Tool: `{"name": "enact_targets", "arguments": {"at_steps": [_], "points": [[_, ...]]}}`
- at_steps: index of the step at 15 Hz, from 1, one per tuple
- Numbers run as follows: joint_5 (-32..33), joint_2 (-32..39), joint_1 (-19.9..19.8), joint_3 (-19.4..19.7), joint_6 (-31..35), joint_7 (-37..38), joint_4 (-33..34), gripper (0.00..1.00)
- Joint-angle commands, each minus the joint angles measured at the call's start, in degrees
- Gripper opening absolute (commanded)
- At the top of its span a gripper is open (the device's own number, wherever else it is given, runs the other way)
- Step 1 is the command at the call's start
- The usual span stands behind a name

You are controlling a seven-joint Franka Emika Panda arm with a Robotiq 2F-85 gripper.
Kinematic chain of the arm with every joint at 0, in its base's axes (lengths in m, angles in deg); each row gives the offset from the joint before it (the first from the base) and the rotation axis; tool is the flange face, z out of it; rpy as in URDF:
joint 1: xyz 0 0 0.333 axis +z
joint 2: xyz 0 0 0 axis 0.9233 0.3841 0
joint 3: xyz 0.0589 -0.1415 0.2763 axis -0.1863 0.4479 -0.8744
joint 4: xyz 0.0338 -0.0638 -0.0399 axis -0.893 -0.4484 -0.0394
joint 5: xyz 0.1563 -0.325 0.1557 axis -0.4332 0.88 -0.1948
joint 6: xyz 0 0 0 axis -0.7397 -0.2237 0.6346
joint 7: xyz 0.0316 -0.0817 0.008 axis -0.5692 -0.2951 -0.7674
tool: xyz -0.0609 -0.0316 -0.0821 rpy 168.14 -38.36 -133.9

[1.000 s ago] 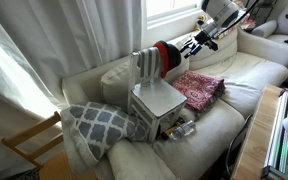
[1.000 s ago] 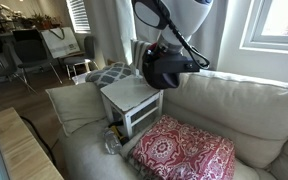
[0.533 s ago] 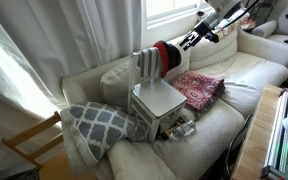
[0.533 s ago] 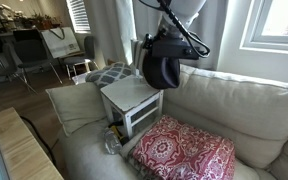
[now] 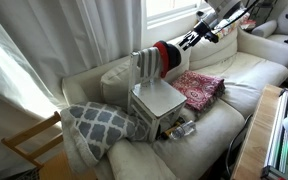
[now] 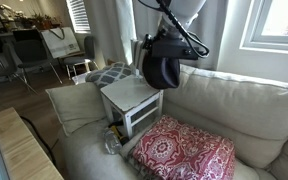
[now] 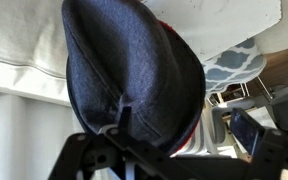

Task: Lift the black and red hats, hang the red hat on the chair and put the black hat on the chair seat

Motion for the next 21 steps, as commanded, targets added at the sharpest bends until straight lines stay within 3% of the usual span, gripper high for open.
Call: {"name": "enact_targets", "arguments": {"at_steps": [1, 5, 13, 21], "points": [[-1.3, -2.12, 0.32, 0.55, -0.07, 0.76, 1.02, 1.0], [-3.23, -4.55, 1.41, 0.79, 2.42, 8.53, 1.47, 1.0], [2.25, -6.42, 4.89, 0.27, 1.34, 29.59, 0.96, 1.0], [2.4, -5.04, 5.96, -0.92, 1.75, 34.69, 1.53, 1.0]]}}
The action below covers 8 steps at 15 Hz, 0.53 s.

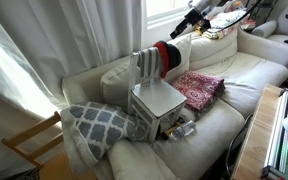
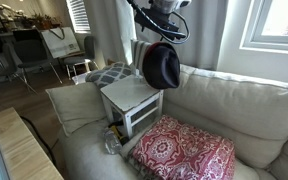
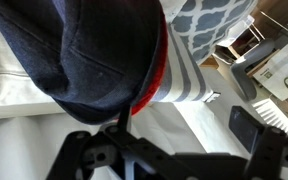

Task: Lift the black and red hats, hang the red hat on the chair and put the black hat on the chair seat

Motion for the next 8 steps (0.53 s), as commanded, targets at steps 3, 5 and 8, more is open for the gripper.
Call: {"name": "enact_targets", "arguments": {"at_steps": [3, 5, 8], "points": [[0.38, 0.43, 0.58, -0.51, 0.95, 1.92, -0.91, 1.0], [0.14, 0.79, 0.67, -0.7, 1.12, 2.08, -0.94, 0.99], [-0.17, 1.31, 0.88, -0.99, 1.74, 1.91, -1.0, 0.93]]}}
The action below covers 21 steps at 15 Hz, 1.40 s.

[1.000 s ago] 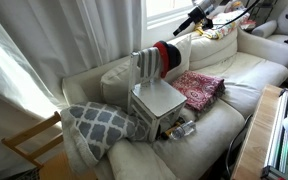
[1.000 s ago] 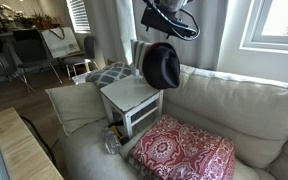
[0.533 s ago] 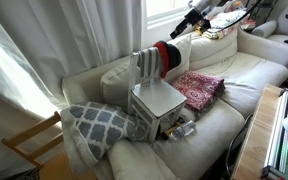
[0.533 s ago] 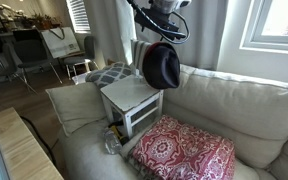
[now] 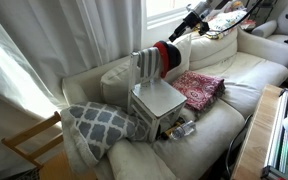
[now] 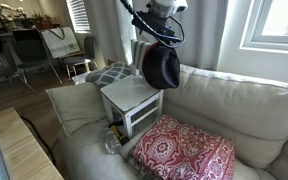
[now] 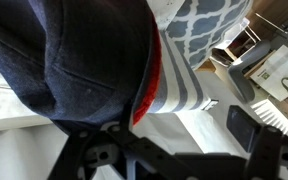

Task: Lift the black and red hats, hang the red hat on the chair and put the black hat on the chair seat

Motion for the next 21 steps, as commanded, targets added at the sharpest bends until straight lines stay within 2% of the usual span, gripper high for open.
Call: {"name": "enact_targets", "arguments": {"at_steps": [1, 5, 9, 10, 11, 12, 13, 15, 18, 19, 20, 21], "points": [[-0.68, 0.64, 0.56, -0.39, 2.01, 0.6, -0.55, 0.92], [-3.84, 1.68, 0.77, -0.9, 4.98, -0.65, -0.07, 0.9], [-6.22, 2.48, 0.89, -1.38, 7.45, -1.74, 0.31, 0.77], [-6.92, 2.63, 0.91, -1.5, 7.86, -2.03, 0.38, 0.79], [-7.48, 2.78, 0.97, -1.55, 8.22, -2.2, 0.47, 0.73], [-8.26, 2.97, 0.99, -1.66, 8.58, -2.51, 0.58, 0.64], [-9.02, 3.05, 1.0, -1.74, 8.9, -3.06, 0.67, 0.61], [-9.99, 3.16, 1.09, -1.71, 9.16, -3.66, 0.78, 0.4], [-10.83, 3.26, 1.19, -1.62, 9.77, -4.31, 0.82, 0.28], [-10.92, 3.33, 1.25, -1.59, 9.98, -4.4, 0.81, 0.19], [-11.02, 3.41, 1.28, -1.57, 10.18, -4.41, 0.81, 0.25], [-11.08, 3.48, 1.31, -1.58, 10.4, -4.47, 0.82, 0.24]]}}
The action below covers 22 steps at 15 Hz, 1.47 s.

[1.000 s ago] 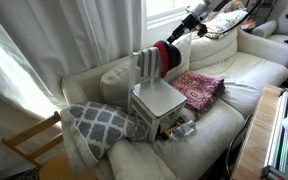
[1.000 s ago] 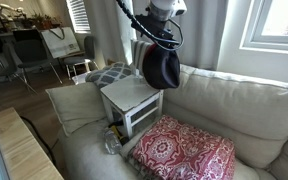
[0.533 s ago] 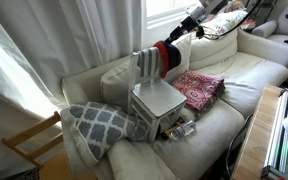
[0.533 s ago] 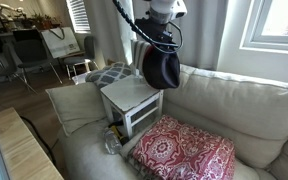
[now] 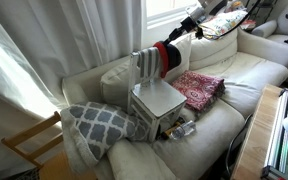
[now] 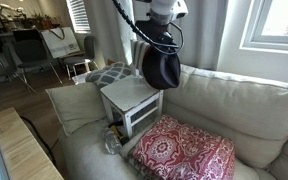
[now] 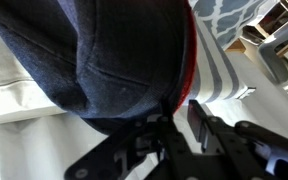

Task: Lift the black and red hats, hang the red hat on the chair and put the black hat on the chair seat

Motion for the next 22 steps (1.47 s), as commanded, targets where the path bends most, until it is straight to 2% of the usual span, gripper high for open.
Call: {"name": "enact_targets", "arguments": {"at_steps": [1, 4, 5, 7, 13, 14, 16, 17, 22], "points": [[-1.75, 0.89, 0.55, -0.03, 1.6, -1.62, 0.3, 0.24], [-1.87, 0.99, 0.68, -0.05, 1.82, -1.69, 0.28, 0.2], [-1.68, 1.05, 0.86, -0.01, 2.23, -1.58, 0.27, 0.47], [-1.73, 1.09, 0.89, -0.06, 2.25, -1.62, 0.27, 0.47], [-1.89, 1.18, 1.05, -0.21, 2.12, -2.19, 0.23, 0.92], [-1.95, 1.2, 1.06, -0.24, 2.06, -2.26, 0.21, 0.87], [-2.03, 1.25, 1.11, -0.28, 2.04, -2.42, 0.2, 0.62], [-2.1, 1.29, 1.13, -0.31, 2.05, -2.5, 0.18, 0.59], [-2.71, 1.41, 1.23, -0.33, 2.19, -2.75, 0.22, 0.2]]}}
